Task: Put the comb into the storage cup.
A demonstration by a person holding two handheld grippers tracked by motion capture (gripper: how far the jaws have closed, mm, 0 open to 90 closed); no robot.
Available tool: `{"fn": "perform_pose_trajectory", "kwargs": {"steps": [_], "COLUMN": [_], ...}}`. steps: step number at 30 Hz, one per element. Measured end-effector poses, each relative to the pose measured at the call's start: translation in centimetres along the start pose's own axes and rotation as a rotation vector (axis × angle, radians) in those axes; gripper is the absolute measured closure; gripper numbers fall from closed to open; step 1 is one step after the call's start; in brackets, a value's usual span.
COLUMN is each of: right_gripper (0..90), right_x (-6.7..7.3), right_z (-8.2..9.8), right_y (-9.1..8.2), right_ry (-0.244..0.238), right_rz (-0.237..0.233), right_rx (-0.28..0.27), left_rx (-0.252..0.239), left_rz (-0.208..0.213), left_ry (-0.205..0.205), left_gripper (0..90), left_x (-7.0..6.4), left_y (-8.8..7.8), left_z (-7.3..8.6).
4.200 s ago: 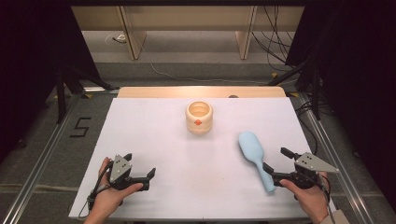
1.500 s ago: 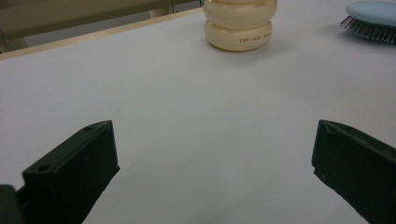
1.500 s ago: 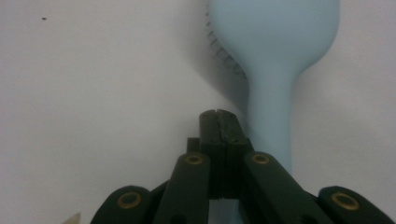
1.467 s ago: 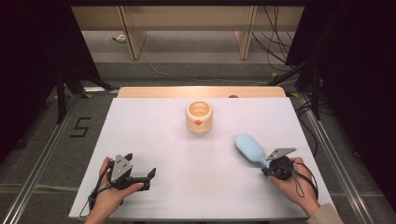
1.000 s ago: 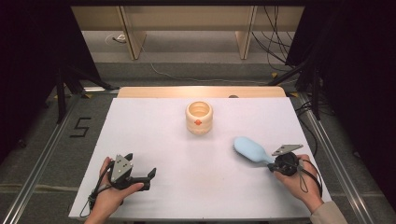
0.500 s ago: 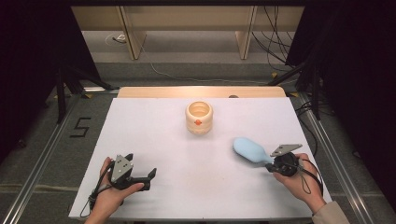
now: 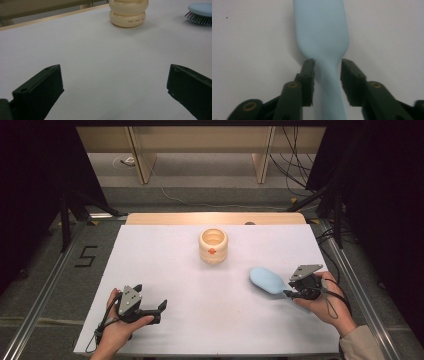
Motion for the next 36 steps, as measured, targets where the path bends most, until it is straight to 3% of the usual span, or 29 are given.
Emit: {"fn": "perform_pose_trajectory", "kwargs": {"steps": [4,10,22,36], "right_gripper": [41.8,33.6,31.3,31.1], "right_x": [-0.8,-1.2,-1.4,-1.9], "right_z": [-0.2,-0.4,-1.2,-1.5], "right_y": [0.7,2.3,3.7,4.4], "right_ry": [-0.069,-0.086,-0.091,-0.102], "right_rz": [-0.039,-0.071,-0.123,-0.16], "right_rx": [0.093,0.178,0.258,0.306], "left_rx": [-0.001,0.0,0.002,0.0], "left_rz": [0.0,0.001,0.001,0.0], "left_ry": [0.001,0.0,0.0,-0.001], "left_gripper": [0.0,0.0,0.0,0.0], "left_x": [0.0,0.0,0.0,0.0], "left_y": [0.0,0.0,0.0,0.0], "left_z": [0.0,0.0,0.0,0.0]}}
Point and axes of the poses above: each handheld gripper's, and its own axes: y roughly forward along the jaws, z roughly out of its underside, x roughly to its left, the point moved 3 cm from there along y, roughly forward along the jaws, and after that the axes turned 5 degrees about x, right-handed, at the moved point
